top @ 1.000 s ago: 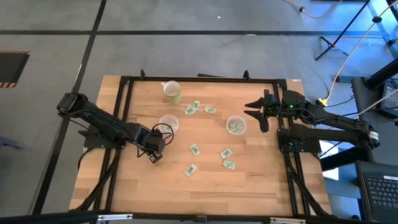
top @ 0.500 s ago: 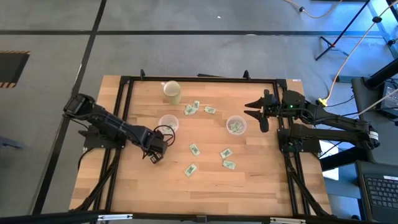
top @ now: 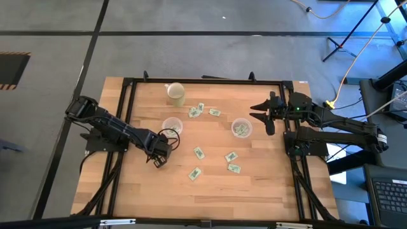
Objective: Pick and place Stevia / Truvia into bins
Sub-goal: Put the stevia packet into the left transparent container
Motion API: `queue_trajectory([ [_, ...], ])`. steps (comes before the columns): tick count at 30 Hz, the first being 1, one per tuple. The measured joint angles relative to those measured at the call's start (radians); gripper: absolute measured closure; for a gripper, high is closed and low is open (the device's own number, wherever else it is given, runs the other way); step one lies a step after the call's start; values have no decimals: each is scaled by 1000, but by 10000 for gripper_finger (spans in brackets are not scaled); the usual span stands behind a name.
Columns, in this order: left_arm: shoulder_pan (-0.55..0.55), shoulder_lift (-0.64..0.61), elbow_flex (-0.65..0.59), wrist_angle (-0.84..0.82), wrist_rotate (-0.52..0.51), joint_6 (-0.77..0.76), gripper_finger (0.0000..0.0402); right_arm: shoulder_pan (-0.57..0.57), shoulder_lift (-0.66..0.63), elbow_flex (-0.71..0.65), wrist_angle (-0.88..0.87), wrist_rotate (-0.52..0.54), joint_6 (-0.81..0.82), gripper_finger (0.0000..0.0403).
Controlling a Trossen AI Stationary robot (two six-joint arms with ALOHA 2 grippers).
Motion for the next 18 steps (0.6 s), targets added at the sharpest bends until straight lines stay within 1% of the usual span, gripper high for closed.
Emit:
queue_trajectory([
  [6, 0, -8, -2, 0, 0, 19, 397, 0, 0, 0, 0, 0, 0, 251],
  [18, -1, -86, 37, -17, -33, 118, 399, 0, 0, 0, -2, 0, -1, 251],
])
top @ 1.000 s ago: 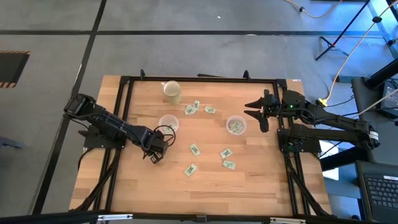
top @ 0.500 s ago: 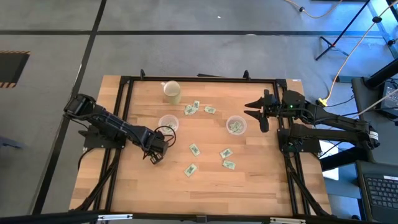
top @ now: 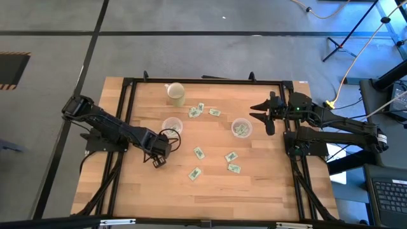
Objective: Pick and place Stevia / Truvia into bins
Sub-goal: Put the stevia packet into the left transparent container
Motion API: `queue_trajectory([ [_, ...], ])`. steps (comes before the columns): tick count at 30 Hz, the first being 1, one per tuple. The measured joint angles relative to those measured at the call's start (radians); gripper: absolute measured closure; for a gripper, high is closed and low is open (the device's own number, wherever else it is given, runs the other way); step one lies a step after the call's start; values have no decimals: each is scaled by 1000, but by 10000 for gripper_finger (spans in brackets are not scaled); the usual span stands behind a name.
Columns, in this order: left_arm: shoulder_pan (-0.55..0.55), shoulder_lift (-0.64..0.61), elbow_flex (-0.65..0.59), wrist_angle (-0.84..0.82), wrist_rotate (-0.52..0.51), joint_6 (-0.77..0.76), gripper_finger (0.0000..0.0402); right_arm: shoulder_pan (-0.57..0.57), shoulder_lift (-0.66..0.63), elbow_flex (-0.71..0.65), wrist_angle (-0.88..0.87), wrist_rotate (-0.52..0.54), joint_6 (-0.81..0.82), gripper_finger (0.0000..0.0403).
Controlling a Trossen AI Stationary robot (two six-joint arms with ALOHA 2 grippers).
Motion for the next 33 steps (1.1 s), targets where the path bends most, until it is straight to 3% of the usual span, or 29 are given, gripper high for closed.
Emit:
queue_trajectory([
  [8, 53, -71, 72, -15, -37, 151, 399, 0, 0, 0, 0, 0, -3, 251],
  [18, 225, -122, 163, 10, -210, 347, 399, 0, 0, 0, 0, 0, -3, 251],
  [24, 340, -87, 162, 9, -206, 405, 398, 0, 0, 0, -2, 0, -3, 251],
  [33, 394, -52, 162, 16, -157, 427, 397, 0, 0, 0, -3, 0, -6, 251],
])
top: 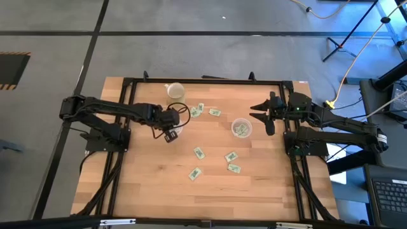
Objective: Pick and place Stevia / Truvia into bins
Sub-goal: Put the stevia packet into the left transparent container, then put the stevia packet into the right transparent container
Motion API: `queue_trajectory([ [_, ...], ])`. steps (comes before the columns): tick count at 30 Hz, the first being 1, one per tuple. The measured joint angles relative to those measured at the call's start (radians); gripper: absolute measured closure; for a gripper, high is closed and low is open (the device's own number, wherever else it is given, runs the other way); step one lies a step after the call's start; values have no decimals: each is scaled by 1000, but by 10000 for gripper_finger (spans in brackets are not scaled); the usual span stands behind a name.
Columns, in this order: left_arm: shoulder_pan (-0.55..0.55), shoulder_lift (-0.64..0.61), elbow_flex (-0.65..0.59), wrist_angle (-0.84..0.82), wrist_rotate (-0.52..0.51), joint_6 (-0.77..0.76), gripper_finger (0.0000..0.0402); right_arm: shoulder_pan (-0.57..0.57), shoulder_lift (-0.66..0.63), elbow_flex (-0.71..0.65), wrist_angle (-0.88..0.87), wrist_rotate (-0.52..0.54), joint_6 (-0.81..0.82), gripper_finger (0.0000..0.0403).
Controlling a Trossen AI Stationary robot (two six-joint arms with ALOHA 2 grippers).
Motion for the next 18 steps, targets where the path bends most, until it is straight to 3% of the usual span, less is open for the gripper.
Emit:
queue_trajectory([
  [18, -1, 5, 0, 0, 10, -9, 363, 0, 0, 0, -1, 0, 0, 251],
])
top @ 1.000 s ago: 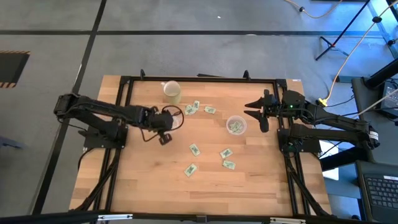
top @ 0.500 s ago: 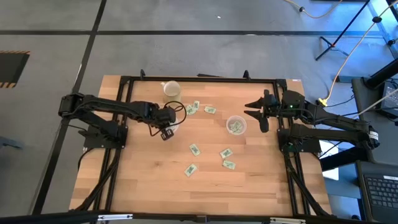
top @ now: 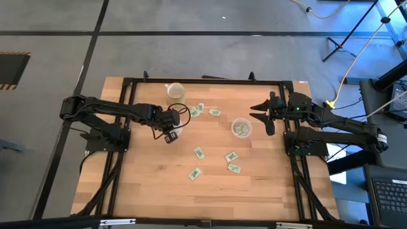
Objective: Pick and place Stevia / Truvia into bins
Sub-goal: Put the stevia packet into the right transparent container
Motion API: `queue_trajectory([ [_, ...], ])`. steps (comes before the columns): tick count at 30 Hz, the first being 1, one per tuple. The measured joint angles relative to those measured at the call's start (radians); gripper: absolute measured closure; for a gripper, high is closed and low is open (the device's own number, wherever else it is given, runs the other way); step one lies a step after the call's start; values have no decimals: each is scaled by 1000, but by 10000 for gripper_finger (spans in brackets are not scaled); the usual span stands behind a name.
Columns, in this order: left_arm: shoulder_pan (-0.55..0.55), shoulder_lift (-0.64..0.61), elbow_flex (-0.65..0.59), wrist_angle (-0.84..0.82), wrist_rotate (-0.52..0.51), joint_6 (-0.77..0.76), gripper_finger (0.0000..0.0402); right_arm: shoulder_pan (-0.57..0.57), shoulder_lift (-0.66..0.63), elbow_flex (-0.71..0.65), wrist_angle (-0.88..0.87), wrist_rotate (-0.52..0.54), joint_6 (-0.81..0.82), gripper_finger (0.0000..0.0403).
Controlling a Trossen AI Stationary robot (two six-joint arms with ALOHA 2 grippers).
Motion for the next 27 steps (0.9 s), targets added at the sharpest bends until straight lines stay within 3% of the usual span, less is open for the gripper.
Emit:
queue_trajectory([
  [9, 0, -8, 0, 0, -81, 60, 352, 0, 0, 0, -20, 0, 1, 251],
  [16, -12, -127, 0, 82, -152, 78, 341, 58, 25, 0, 36, -2, -78, 251],
  [22, -66, -280, -17, 276, -131, 214, 341, 141, 160, 98, 1, 1, -81, 251],
  [27, -97, -425, -142, 425, -132, 242, 340, 255, 332, 172, -80, 56, -110, 251],
])
